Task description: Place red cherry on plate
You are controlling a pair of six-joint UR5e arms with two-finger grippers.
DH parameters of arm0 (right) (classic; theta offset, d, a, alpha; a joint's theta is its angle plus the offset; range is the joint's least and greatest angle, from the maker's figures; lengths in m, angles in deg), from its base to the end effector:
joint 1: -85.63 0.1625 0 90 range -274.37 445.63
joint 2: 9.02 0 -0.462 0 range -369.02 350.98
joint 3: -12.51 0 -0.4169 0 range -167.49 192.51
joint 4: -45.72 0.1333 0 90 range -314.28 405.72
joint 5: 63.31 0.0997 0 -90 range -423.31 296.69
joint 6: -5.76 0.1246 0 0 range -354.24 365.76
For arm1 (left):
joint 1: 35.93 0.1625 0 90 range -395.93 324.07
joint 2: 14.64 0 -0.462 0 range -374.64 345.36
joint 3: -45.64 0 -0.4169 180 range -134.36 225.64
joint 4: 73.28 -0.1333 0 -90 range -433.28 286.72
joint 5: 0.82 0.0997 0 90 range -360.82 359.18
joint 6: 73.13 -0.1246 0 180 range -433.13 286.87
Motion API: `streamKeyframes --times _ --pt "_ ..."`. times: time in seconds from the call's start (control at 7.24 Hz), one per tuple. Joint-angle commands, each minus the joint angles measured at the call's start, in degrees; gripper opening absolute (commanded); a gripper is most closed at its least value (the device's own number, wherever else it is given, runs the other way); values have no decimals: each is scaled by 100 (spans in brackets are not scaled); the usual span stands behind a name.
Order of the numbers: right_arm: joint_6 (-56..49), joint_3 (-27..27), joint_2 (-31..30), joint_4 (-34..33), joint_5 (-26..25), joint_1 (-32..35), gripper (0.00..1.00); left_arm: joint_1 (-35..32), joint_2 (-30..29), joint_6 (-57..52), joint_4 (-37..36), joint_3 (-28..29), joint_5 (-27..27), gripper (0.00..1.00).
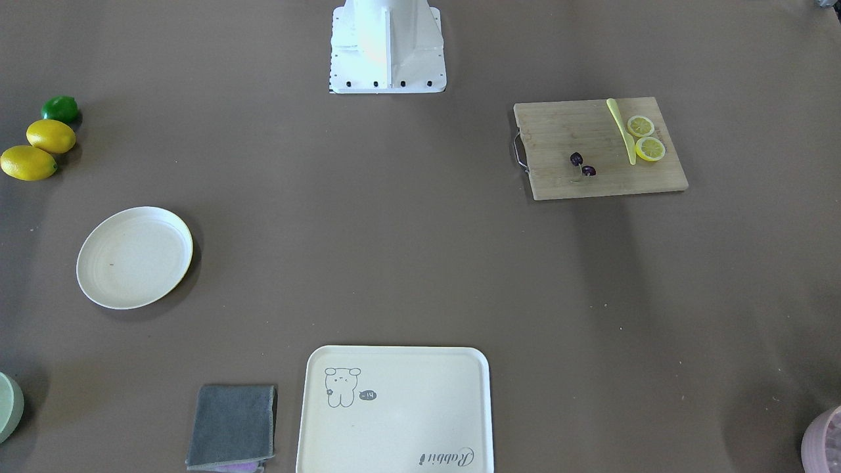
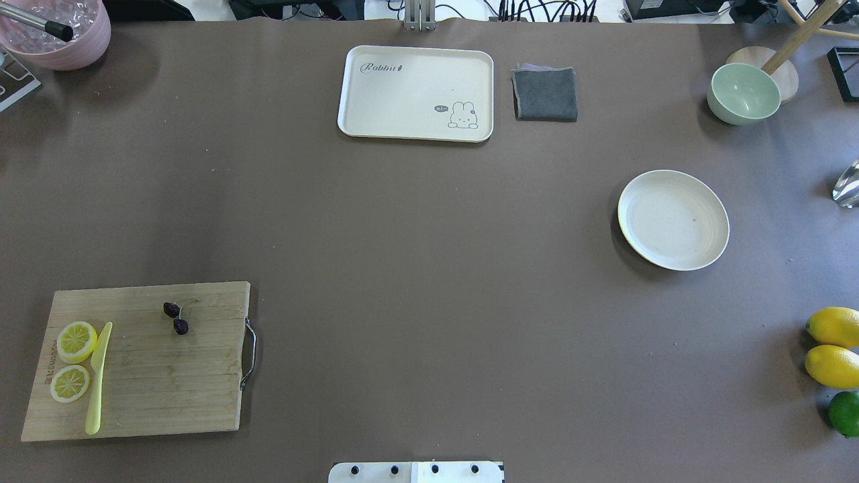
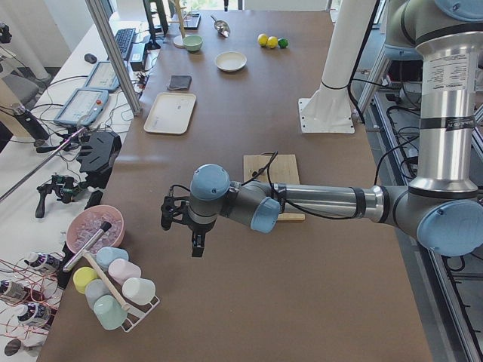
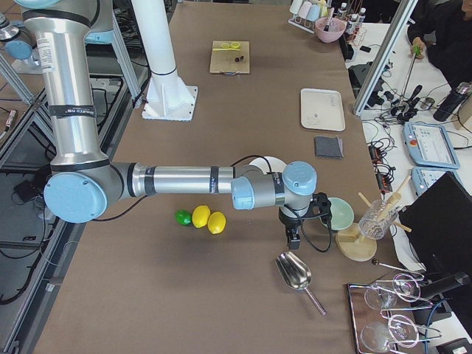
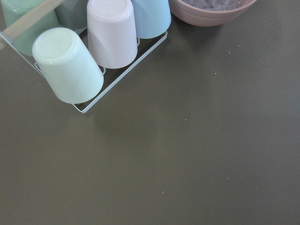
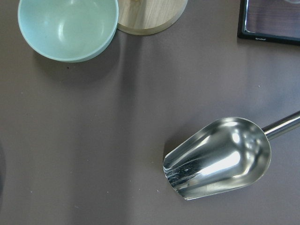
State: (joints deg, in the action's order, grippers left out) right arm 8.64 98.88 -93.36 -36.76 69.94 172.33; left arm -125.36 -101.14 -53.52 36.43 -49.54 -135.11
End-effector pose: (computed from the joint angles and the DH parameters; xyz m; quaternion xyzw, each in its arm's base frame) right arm 0.0147 -0.5774 0.6804 0.0575 -0.3709 -0.0341 0.9263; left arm -0.0412 -0.5143 0.6581 0.1043 0.3948 -0.0815 0.9092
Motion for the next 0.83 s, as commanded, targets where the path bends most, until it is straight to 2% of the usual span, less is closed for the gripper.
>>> streamKeyframes --times 0.0,0.69 --pt "2 20 -21 13 0 -4 100 -5 72 -27 15 -18 17 98" --pt "2 55 -206 320 53 -4 100 -5 98 -18 15 -9 9 98"
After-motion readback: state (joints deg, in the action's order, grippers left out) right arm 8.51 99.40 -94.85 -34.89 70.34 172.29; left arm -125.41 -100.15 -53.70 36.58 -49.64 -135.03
